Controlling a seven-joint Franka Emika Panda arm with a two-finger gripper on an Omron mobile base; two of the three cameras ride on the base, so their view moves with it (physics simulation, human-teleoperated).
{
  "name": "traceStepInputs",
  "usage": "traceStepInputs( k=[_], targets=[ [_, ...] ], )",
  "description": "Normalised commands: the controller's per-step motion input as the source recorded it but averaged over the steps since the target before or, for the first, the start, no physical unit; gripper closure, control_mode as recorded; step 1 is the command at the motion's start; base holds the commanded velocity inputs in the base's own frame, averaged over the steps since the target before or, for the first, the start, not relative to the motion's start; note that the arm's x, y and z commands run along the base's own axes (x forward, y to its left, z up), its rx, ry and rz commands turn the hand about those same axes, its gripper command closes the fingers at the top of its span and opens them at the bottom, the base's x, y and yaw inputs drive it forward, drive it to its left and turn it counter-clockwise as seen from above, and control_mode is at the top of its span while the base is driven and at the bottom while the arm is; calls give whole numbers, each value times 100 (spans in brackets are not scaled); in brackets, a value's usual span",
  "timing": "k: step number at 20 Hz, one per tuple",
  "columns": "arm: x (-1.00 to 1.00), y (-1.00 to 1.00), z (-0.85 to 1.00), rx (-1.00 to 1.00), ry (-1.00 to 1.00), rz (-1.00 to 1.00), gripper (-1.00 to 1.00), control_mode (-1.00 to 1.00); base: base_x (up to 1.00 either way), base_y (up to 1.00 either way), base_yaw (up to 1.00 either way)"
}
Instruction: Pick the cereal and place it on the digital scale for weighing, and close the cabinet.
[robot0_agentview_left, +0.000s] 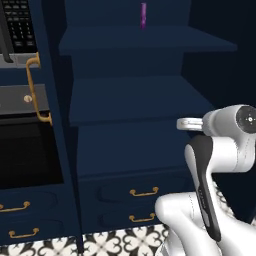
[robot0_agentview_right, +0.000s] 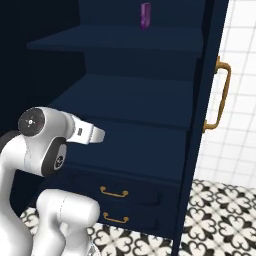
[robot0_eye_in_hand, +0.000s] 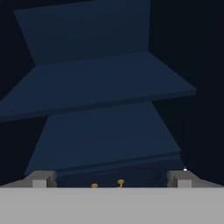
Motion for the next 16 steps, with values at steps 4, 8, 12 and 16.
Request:
traceStepInputs(
  k=[4, 8, 12, 16],
  targets=[
    [0, 0, 0, 0, 0, 0, -100, 100, 5, 0, 0],
    [0, 0, 0, 0, 0, 0, -100, 100, -27, 0, 0],
    [0, 0, 0, 0, 0, 0, -100, 100, -50, 0, 0],
    [0, 0, 0, 0, 0, 0, -100, 100, -13, 0, 0]
  ],
)
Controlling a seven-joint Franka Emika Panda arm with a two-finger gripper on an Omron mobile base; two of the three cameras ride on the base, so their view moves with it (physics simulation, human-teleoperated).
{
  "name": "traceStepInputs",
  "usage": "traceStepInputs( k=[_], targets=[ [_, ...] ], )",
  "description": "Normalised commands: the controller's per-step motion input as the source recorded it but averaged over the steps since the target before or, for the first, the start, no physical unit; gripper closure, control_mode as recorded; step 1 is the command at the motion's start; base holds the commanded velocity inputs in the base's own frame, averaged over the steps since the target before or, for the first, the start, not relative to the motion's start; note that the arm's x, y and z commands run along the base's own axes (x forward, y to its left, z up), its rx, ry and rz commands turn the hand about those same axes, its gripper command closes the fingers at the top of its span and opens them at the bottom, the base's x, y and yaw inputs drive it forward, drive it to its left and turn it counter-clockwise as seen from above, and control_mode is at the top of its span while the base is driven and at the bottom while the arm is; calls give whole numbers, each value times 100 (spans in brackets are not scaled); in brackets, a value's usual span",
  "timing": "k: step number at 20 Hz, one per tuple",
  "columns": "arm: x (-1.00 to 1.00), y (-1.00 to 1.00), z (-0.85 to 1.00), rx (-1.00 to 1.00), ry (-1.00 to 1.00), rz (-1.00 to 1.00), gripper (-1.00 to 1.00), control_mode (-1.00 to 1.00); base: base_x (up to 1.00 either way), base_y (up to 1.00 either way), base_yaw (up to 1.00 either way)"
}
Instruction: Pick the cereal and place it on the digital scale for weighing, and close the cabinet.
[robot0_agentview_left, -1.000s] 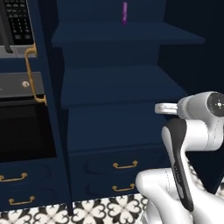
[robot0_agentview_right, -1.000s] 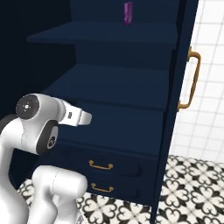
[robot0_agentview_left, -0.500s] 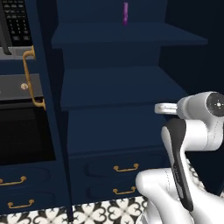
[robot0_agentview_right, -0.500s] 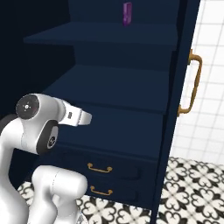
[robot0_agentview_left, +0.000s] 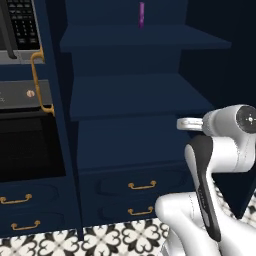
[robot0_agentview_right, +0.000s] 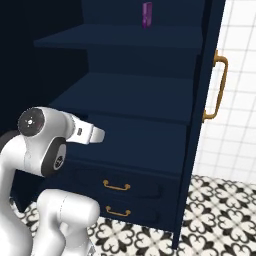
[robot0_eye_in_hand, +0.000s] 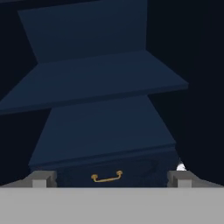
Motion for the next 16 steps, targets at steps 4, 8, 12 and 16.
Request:
traceStepInputs(
  k=[4, 8, 12, 16],
  targets=[
    [-6, 0, 0, 0, -6, 0, -100, -100, 0, 0, 0],
    [-54, -6, 1, 10, -24, -8, -100, -100, 0, 0, 0],
    [-98, -3, 2, 15, -43, -21, -100, -100, 0, 0, 0],
    [-81, -24, 0, 18, -42, -22, -100, -100, 0, 0, 0]
  ],
)
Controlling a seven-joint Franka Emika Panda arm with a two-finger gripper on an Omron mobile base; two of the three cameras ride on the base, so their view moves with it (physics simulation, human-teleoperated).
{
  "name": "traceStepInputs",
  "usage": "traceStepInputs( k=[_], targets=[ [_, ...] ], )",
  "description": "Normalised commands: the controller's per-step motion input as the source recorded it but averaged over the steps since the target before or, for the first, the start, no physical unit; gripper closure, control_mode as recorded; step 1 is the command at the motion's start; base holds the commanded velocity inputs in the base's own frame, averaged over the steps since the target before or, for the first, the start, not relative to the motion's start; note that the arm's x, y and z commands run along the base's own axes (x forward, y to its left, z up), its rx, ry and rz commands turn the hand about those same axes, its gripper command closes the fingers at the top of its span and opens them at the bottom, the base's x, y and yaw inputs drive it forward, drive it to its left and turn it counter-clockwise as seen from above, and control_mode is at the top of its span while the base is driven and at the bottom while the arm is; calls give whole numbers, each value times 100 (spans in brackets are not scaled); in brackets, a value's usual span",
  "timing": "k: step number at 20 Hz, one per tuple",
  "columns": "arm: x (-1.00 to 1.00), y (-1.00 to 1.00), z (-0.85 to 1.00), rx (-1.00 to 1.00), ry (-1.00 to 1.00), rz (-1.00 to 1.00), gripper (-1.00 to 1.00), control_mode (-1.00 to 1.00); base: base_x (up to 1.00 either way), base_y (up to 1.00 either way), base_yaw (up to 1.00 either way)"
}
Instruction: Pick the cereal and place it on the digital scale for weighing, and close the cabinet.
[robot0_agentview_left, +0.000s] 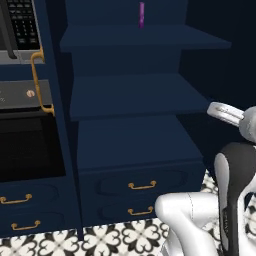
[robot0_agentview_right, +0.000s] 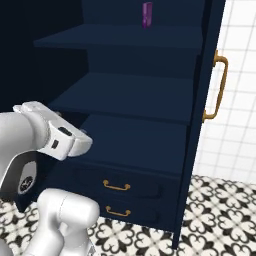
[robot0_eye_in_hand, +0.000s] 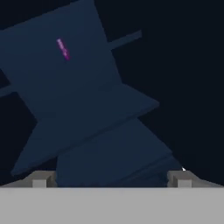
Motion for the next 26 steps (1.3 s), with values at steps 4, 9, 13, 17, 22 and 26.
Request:
traceStepInputs(
  k=[4, 9, 13, 17, 22, 26],
  targets=[
    [-87, -60, 0, 29, -32, -16, -100, -100, 0, 0, 0],
    [-99, -24, -6, 43, -42, -19, -100, -100, 0, 0, 0],
    [-72, -38, -18, 47, -28, -19, -100, -100, 0, 0, 0],
    [-10, -64, -29, 46, -15, -6, -100, -100, 0, 0, 0],
    [-21, -57, -29, 32, -25, 0, -100, -100, 0, 0, 0],
    [-22, -51, -24, 21, -34, 0, -100, -100, 0, 0, 0]
  ],
)
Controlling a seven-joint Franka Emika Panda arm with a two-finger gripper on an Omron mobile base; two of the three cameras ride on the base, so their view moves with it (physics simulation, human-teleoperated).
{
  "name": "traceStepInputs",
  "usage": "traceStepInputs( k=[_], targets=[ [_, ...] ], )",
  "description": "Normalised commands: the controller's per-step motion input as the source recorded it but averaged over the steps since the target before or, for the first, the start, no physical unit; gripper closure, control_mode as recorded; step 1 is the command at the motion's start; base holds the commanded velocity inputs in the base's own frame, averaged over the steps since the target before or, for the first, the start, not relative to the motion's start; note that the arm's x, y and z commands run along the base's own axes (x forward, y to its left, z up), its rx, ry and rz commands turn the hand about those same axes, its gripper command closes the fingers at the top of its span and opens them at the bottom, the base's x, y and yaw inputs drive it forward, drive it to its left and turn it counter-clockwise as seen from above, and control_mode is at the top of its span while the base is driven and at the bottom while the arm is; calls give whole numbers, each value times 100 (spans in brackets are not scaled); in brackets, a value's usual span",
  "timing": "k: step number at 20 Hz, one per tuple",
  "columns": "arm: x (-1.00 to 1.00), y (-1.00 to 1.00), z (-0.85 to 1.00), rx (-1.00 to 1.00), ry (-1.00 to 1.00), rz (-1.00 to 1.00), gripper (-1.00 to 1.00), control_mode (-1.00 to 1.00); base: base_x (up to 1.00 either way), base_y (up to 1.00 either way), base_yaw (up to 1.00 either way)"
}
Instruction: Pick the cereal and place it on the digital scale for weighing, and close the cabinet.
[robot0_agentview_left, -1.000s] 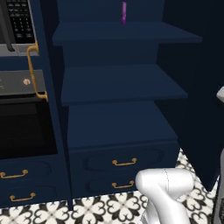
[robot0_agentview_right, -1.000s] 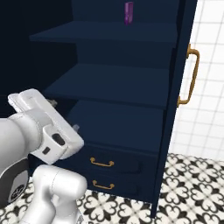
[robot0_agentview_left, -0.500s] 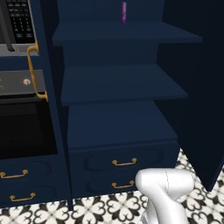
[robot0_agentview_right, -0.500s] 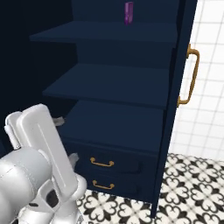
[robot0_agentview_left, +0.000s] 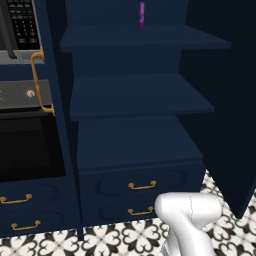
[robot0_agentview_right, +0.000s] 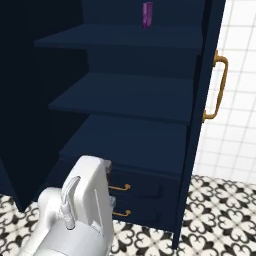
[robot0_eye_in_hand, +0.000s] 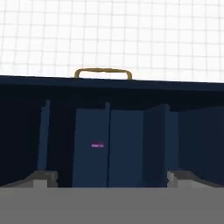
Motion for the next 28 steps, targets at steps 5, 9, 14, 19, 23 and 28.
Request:
traceStepInputs(
  k=[5, 9, 14, 19, 23, 28],
  targets=[
    [25, -41, -38, 33, -8, 0, -100, -100, 0, 0, 0],
    [99, -33, -73, 27, -2, 3, -100, -100, 0, 0, 0],
    [93, -65, -37, 21, 0, 8, -100, -100, 0, 0, 0],
    [87, -55, -40, 8, 5, 8, -100, -100, 0, 0, 0],
    [51, -80, -61, 7, 0, 12, -100, -100, 0, 0, 0],
    [36, -81, -48, 11, -3, 20, -100, -100, 0, 0, 0]
  ],
)
